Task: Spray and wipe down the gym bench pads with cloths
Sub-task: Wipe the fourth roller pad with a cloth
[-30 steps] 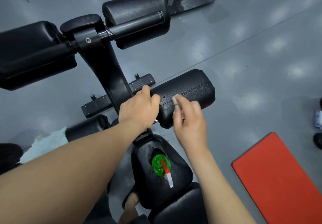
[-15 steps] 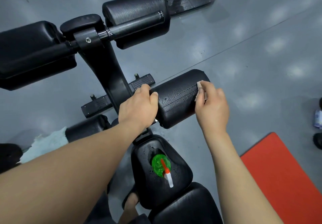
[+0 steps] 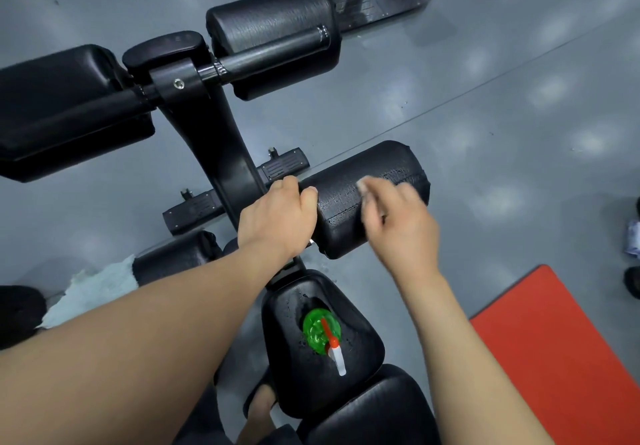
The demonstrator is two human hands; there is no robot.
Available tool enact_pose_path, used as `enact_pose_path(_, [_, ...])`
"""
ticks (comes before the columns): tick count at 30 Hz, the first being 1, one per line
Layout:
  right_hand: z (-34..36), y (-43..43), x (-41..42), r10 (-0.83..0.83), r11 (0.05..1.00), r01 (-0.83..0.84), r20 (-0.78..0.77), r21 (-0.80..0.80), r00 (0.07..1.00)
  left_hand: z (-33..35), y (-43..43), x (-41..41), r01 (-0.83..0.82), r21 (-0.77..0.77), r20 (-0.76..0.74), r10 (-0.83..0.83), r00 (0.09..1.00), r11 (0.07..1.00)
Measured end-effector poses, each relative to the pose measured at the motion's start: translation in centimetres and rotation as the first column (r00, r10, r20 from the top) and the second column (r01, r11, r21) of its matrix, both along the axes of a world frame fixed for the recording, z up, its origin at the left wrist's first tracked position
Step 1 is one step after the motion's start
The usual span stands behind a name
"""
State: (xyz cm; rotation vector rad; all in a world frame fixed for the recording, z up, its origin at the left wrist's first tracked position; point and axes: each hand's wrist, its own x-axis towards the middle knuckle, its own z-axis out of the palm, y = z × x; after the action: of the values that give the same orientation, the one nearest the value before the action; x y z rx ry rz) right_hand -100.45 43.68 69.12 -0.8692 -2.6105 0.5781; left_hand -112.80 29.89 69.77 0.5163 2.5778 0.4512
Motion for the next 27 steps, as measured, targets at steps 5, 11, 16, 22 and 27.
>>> enact_pose_path(5, [-0.2, 4.5, -0.7, -0.272, 0.959, 0.272, 0.007, -0.084, 0.962, 0.2, -0.1, 0.1, 0.014, 0.018, -0.007, -0.014, 1.000, 1.000])
enact_pose_path(11, [-0.4, 1.3, -0.9, -0.263, 0.960, 0.259, -0.028, -0.102, 0.964, 0.3, -0.1, 0.2, 0.024, 0.021, -0.026, -0.023, 0.999, 0.999])
enact_pose_path(16, [0.4, -1.5, 0.7, 0.101, 0.994, -0.103, 0.073, 0.028, 0.992, 0.4, 0.1, 0.2, 0.028, 0.016, -0.039, -0.027, 0.999, 0.999])
enact_pose_path(22, [1.2, 5.1, -0.2, -0.244, 0.970, 0.240, 0.181, 0.044, 0.953, 0.5, 0.0, 0.4, 0.057, 0.033, -0.062, -0.055, 0.997, 0.998])
enact_pose_path(27, [1.1, 4.0, -1.2, -0.327, 0.943, 0.332, 0.141, -0.016, 0.935, 0.7, -0.4, 0.6, 0.064, 0.053, -0.081, -0.059, 0.995, 0.997])
